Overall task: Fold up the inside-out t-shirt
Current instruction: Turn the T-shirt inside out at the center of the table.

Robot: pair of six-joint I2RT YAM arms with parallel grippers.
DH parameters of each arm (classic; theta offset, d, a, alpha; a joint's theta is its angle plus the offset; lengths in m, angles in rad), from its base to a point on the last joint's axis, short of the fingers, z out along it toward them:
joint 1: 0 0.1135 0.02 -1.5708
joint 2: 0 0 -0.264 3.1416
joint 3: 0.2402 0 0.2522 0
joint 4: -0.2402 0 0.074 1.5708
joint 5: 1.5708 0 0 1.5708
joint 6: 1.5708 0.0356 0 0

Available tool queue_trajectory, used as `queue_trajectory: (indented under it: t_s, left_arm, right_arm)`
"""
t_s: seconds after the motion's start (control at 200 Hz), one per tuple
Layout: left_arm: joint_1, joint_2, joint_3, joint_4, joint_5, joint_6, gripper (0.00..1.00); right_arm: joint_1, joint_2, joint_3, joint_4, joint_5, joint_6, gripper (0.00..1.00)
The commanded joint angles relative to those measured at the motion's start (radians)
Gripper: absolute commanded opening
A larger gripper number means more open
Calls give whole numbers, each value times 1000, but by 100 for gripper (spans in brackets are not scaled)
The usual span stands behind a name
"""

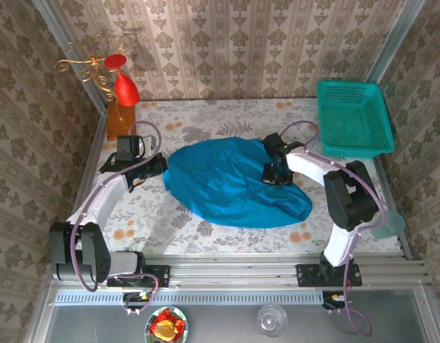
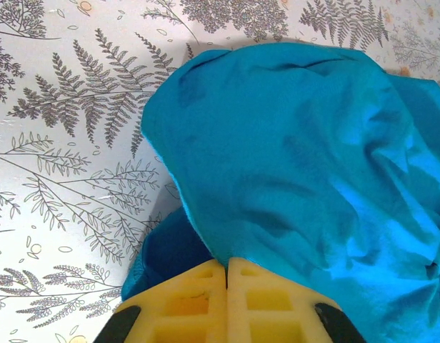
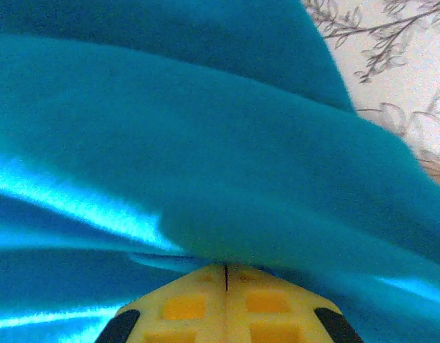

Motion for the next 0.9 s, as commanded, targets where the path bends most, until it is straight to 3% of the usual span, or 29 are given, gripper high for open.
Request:
queue_trajectory:
  t_s: [0.0, 0.215, 0.395, 0.47, 0.555, 0.675, 0.895]
  left_arm:
    - [11, -21, 10, -21, 7, 23, 0]
    - [30, -27, 17, -25, 6, 32, 0]
    - [34, -21, 25, -21, 7, 34, 0]
    - [35, -14, 25, -19, 10, 34, 0]
    - [35, -6, 28, -18, 13, 35, 0]
    - [36, 6, 37, -19, 18, 37, 0]
    - [36, 9, 42, -19, 18, 37, 0]
  right_arm:
    - [-3, -102, -27, -74, 75, 4, 0]
    - [44, -260, -39, -193, 98, 21, 0]
    - [205, -349, -86, -280, 97, 115, 2]
    - [294, -352, -111, -293, 58, 173, 6]
    - [384, -336, -116, -289, -29, 214, 18]
    - [444, -335, -82, -292, -106, 214, 29]
    - [437, -343, -22, -339, 43, 70, 36]
